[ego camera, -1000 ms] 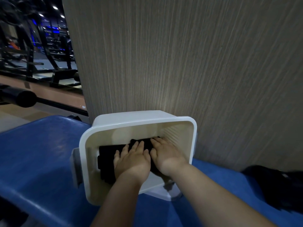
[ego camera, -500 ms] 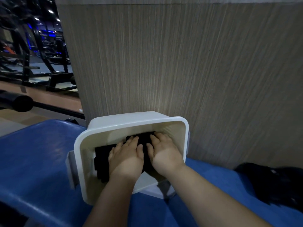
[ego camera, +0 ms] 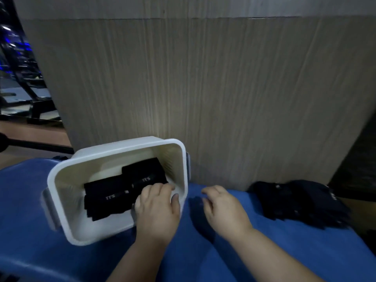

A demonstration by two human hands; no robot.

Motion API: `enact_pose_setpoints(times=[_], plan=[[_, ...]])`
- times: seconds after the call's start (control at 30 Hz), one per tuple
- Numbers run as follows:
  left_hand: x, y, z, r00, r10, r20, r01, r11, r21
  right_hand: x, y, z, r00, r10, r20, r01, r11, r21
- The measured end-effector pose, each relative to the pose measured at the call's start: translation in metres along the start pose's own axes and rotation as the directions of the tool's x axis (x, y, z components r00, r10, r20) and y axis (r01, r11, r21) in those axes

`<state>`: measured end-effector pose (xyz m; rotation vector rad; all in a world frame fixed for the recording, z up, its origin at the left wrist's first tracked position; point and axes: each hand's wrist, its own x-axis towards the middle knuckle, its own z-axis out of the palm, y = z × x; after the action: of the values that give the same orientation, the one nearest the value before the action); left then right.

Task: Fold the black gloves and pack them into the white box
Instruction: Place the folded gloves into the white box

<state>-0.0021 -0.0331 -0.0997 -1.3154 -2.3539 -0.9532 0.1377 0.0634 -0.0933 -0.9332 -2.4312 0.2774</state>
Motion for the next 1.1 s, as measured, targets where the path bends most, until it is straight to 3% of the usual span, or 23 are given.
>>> enact_pose_setpoints(times=[0.1, 0.27, 0.53, 0.77, 0.97, 1.1], plan=[[-0.009, 0.028, 0.01, 1.0, 0.02, 0.002, -0.02, 1.0, -0.023, -0.023, 0.035, -0.018, 0.995, 0.103, -0.012, -0.104, 0.994, -0.043], [-0.024, 0.082, 0.036, 0.977, 0.064, 0.203, -0.025, 0.982, -0.189, -0.054, 0.078, -0.043, 0.967, 0.245, -0.062, -0.248, 0.968, -0.042], [-0.027, 0.157, 0.089, 0.828, 0.009, 0.561, 0.209, 0.923, -0.323, -0.08, 0.121, -0.058, 0.875, 0.454, -0.165, -0.445, 0.891, 0.089], [-0.009, 0.185, 0.114, 0.723, -0.076, 0.686, 0.448, 0.808, -0.383, -0.076, 0.132, -0.052, 0.867, 0.482, -0.123, -0.469, 0.875, 0.124], [0.008, 0.199, 0.129, 0.656, -0.139, 0.742, 0.544, 0.768, -0.337, -0.076, 0.136, -0.05, 0.872, 0.474, -0.124, -0.457, 0.878, 0.143], [0.011, 0.201, 0.132, 0.625, -0.149, 0.766, 0.628, 0.678, -0.381, -0.075, 0.136, -0.05, 0.856, 0.495, -0.148, -0.471, 0.865, 0.17]])
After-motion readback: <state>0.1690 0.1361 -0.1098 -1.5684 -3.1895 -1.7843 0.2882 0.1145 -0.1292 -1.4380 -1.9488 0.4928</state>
